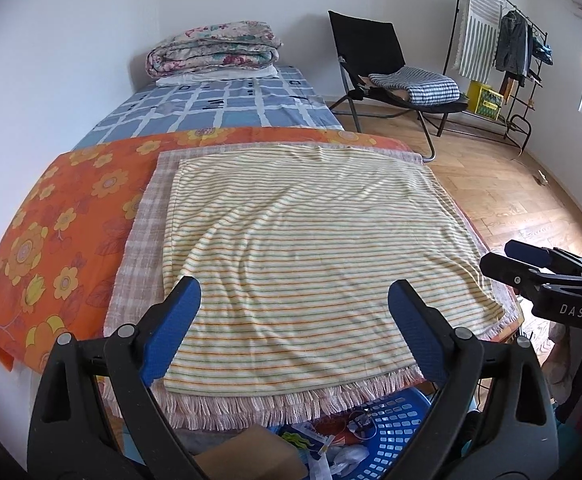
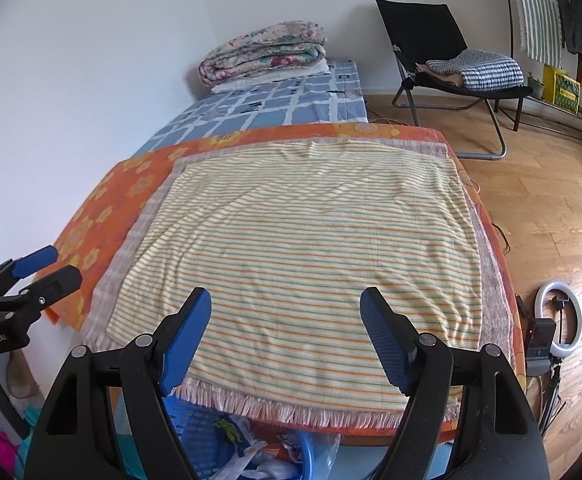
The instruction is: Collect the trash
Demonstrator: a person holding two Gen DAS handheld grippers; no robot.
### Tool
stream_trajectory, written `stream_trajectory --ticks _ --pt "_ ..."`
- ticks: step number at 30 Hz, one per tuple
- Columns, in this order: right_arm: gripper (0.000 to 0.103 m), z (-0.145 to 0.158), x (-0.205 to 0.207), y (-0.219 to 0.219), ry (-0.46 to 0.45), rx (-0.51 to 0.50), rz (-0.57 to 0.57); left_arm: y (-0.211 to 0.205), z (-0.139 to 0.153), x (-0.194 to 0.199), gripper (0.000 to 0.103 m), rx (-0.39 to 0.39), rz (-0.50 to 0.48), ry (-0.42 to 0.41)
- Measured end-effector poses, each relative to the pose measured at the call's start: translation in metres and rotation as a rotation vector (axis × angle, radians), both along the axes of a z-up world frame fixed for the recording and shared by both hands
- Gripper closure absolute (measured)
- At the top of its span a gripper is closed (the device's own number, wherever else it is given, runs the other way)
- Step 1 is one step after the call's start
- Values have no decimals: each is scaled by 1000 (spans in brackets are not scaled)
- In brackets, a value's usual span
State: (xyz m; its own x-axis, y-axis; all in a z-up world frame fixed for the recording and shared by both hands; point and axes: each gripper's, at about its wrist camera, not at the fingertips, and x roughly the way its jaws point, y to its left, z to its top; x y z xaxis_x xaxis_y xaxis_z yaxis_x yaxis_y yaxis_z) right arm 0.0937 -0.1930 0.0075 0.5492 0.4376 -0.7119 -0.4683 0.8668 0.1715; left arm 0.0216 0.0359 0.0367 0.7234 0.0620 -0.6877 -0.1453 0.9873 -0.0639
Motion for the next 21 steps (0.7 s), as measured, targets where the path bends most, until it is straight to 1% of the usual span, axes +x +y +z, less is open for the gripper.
stream_trajectory --ticks 21 --pt "26 -4 -1 0 2 -12 -7 -3 -2 -1 6 12 6 4"
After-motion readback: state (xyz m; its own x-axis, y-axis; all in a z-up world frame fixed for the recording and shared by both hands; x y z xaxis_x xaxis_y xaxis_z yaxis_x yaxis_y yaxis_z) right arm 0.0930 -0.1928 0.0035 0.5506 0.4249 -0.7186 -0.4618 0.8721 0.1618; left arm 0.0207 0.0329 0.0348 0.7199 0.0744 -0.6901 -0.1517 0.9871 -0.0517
